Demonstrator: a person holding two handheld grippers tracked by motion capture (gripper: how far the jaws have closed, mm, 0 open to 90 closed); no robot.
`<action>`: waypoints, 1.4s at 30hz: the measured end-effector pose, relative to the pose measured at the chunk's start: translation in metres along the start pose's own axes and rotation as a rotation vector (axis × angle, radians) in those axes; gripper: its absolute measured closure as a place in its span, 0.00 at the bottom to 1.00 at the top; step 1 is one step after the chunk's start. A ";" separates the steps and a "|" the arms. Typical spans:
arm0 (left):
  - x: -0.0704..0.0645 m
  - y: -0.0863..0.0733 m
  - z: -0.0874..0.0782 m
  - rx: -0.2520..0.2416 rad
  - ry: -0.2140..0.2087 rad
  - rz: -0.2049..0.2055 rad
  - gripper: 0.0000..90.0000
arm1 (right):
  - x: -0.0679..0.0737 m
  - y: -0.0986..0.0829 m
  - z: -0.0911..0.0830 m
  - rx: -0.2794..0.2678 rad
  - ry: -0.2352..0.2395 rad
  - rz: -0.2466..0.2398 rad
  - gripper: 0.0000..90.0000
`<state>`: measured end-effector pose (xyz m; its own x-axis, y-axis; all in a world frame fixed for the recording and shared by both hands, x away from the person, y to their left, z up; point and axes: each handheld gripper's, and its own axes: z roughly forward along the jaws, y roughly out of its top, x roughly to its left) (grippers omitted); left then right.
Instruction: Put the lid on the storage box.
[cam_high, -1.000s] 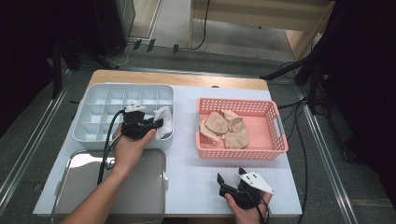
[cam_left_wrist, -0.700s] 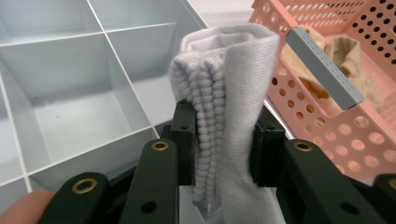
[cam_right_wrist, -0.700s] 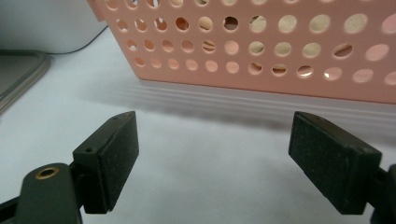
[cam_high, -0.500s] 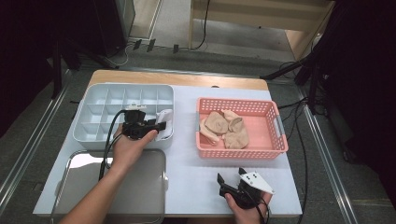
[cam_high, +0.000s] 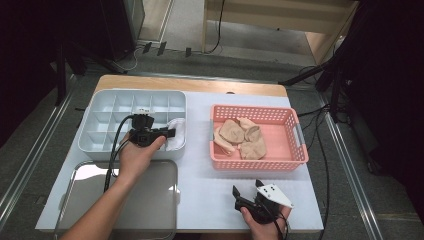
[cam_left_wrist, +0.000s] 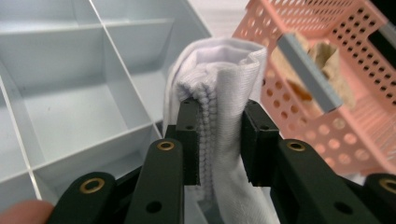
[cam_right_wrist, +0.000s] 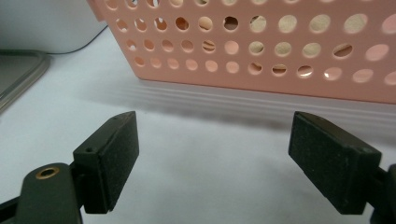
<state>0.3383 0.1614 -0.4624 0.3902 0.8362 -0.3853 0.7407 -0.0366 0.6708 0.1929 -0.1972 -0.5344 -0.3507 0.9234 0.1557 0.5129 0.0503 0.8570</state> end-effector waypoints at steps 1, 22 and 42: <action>0.001 -0.001 0.002 0.023 0.001 -0.005 0.83 | 0.000 0.000 0.000 0.000 -0.001 0.001 0.18; -0.008 0.014 0.005 -0.012 0.049 0.090 0.55 | 0.000 0.000 0.000 0.001 -0.005 0.002 0.18; -0.010 0.019 0.011 0.199 0.013 0.132 0.73 | -0.001 0.000 0.001 0.000 0.002 -0.003 0.19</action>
<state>0.3544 0.1465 -0.4526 0.4849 0.8239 -0.2932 0.7774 -0.2526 0.5760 0.1939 -0.1979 -0.5346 -0.3537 0.9225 0.1544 0.5122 0.0528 0.8572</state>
